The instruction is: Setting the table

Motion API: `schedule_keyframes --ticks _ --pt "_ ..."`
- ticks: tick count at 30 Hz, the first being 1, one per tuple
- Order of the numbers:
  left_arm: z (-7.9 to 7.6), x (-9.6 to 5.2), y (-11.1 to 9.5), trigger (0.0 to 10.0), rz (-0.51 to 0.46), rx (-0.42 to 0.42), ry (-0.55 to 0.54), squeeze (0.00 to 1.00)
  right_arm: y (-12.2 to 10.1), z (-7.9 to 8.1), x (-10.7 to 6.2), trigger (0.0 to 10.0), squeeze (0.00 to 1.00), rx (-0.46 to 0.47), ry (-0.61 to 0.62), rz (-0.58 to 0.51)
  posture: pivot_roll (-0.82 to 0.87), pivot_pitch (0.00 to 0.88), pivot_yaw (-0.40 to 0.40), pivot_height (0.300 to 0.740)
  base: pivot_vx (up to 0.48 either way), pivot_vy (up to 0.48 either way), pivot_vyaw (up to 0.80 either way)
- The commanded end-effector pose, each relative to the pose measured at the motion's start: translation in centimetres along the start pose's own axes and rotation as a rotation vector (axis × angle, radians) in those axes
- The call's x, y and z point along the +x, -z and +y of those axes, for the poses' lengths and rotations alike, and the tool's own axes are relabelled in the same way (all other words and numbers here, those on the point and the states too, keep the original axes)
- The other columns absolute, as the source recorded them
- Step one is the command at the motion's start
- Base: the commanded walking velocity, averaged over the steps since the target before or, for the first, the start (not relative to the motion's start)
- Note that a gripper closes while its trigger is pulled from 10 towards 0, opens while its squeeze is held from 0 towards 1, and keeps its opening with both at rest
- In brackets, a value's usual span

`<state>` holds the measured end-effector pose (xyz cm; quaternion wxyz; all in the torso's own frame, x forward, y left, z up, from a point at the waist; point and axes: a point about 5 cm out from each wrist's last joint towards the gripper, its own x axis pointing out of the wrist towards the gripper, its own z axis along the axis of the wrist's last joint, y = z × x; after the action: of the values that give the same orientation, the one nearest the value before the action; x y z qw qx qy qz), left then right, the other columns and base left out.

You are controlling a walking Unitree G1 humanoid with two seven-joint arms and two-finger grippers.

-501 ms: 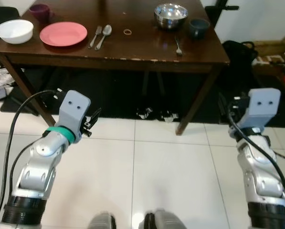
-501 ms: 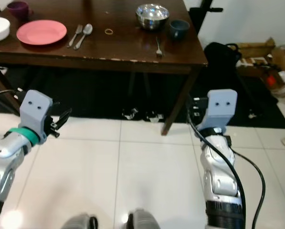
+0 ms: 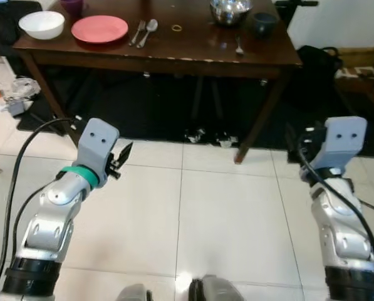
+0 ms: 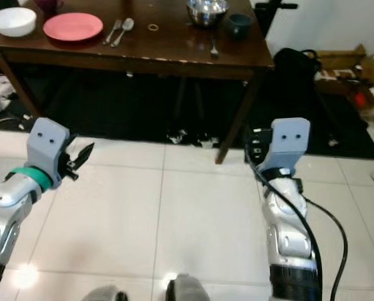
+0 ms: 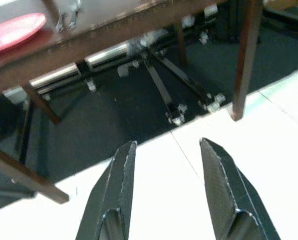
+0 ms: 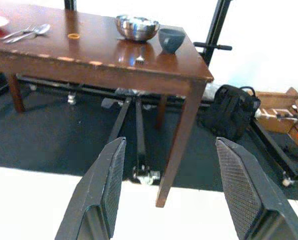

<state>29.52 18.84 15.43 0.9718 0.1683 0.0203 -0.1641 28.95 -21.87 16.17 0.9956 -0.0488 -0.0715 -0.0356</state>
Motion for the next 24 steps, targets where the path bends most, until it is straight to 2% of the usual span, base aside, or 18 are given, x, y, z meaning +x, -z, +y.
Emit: schedule_keyframes --ticks 1,15,21,24 --pt "-0.08 -0.19 0.59 10.0 0.025 -0.002 0.005 0.00 0.38 0.15 -0.20 10.0 0.00 0.009 -0.004 0.019 0.04 0.000 0.017 0.740 -0.307 0.000 0.00" --pt "-0.11 -0.12 0.59 10.0 0.026 -0.001 0.003 0.00 0.43 0.52 -0.17 10.0 0.00 0.017 -0.032 0.021 0.04 0.000 0.017 0.740 -0.310 0.000 0.00" --pt "-0.07 0.14 0.44 10.0 0.024 -0.028 -0.019 0.00 0.33 0.80 -0.13 10.0 0.00 0.026 -0.078 0.014 0.04 0.000 0.018 0.740 0.000 0.000 0.00" --pt "0.05 0.24 0.34 10.0 0.024 -0.033 -0.036 0.00 0.28 0.68 -0.10 10.0 0.00 0.043 -0.078 0.011 0.04 0.000 0.018 0.740 0.000 0.000 0.78"
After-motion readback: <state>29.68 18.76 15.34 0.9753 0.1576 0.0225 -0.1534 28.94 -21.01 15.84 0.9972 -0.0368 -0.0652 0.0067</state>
